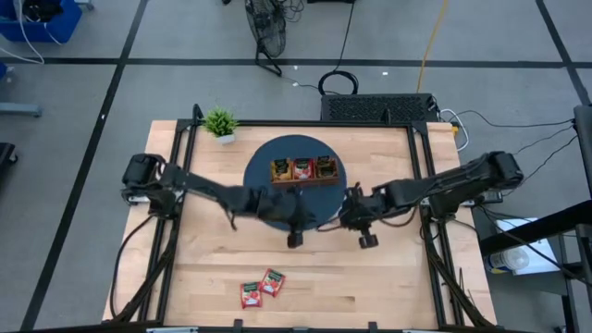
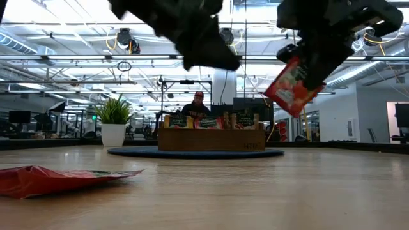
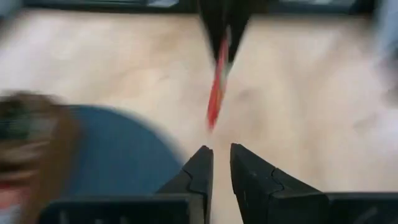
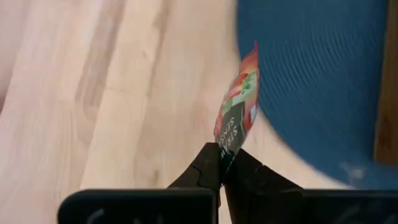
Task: Pick & Place Tea
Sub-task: Put the red tea bag into the middle section of the wooden organizer
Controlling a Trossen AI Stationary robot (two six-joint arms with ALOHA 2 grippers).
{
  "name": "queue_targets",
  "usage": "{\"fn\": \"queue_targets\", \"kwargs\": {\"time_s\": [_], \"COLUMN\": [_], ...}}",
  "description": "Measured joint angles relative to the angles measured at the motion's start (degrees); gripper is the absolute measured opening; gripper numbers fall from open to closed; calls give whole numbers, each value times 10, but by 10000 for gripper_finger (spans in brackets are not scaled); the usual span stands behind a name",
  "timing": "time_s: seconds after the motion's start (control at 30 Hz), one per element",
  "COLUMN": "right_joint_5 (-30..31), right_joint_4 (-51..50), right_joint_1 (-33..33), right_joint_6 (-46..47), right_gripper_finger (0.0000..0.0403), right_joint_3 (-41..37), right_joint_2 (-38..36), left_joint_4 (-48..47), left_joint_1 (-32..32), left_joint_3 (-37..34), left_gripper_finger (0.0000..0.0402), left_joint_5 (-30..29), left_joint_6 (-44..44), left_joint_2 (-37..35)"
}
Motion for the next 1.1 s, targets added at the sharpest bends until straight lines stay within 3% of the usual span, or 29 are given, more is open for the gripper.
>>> {"fn": "queue_targets", "kwargs": {"time_s": [0.1,0.2,0.47,0.7,1.1], "right_joint_5": [9,11,15,28,27], "right_joint_4": [34,54,134,155,189], "right_joint_1": [16,25,27,24,25], "right_joint_6": [-15,-29,-66,-71,-84], "right_gripper_finger": [1,1,0,0,0], "right_joint_3": [4,4,4,4,2], "right_joint_2": [21,32,36,35,38], "left_joint_4": [54,91,159,138,143], "left_joint_1": [42,52,33,28,32], "left_joint_3": [0,0,0,0,0], "left_gripper_finger": [63,63,120,188,158], "left_joint_5": [149,206,209,164,165], "left_joint_6": [-59,-56,-24,-15,-21], "left_joint_2": [0,0,16,19,35]}}
